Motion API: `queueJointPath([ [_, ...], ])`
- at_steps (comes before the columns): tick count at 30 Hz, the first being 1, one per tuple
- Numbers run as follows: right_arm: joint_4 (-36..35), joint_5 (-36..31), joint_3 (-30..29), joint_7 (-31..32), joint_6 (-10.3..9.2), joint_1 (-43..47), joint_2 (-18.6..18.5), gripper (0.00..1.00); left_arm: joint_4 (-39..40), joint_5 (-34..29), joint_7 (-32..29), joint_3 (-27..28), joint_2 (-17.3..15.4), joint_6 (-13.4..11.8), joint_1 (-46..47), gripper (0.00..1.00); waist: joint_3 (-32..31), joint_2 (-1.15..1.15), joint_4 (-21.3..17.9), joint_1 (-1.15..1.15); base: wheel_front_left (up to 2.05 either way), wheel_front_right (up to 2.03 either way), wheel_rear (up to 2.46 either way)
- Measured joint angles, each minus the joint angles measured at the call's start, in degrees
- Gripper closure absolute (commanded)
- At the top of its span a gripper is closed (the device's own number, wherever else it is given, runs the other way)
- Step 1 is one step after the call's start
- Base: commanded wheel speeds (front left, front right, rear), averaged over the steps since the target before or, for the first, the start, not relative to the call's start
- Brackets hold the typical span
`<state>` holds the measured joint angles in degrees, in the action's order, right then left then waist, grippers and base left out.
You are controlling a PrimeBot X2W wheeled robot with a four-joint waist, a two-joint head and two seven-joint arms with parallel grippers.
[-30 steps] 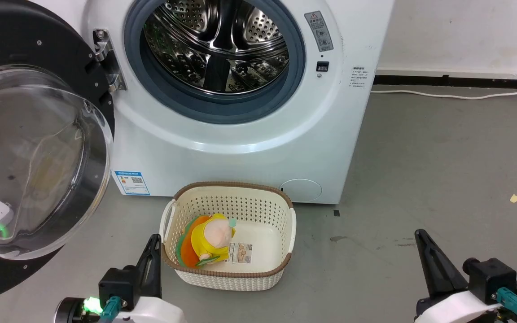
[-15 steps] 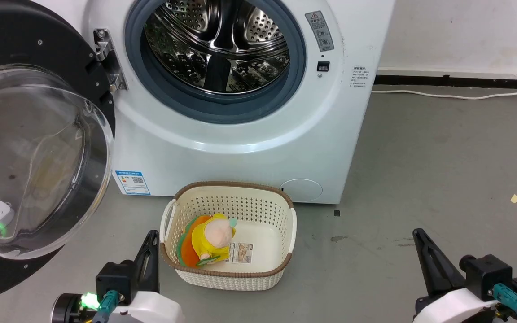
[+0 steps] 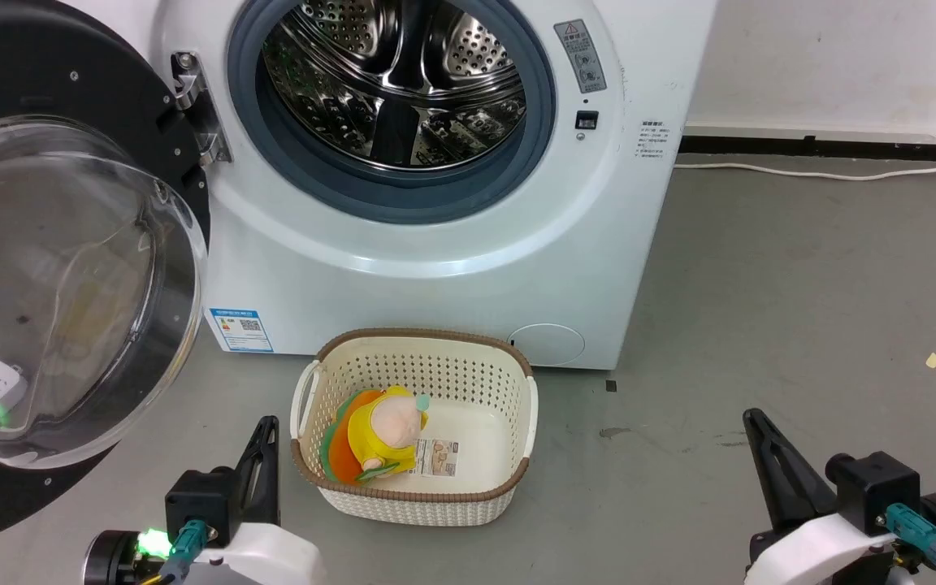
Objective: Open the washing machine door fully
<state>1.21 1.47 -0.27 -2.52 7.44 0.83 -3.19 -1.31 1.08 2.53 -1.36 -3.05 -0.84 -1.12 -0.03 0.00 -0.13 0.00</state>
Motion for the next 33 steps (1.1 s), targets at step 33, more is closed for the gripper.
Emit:
queueJointPath([
  [33,-0.92,-1.03,0.27,2.49,0.00,-0.07,0.01,1.00,1.05,-0.68,-2.52,1.35,0.19,0.58,0.25,1.00,0.03,0.00,0.13,0.00,0.00,0.00,0.00],
])
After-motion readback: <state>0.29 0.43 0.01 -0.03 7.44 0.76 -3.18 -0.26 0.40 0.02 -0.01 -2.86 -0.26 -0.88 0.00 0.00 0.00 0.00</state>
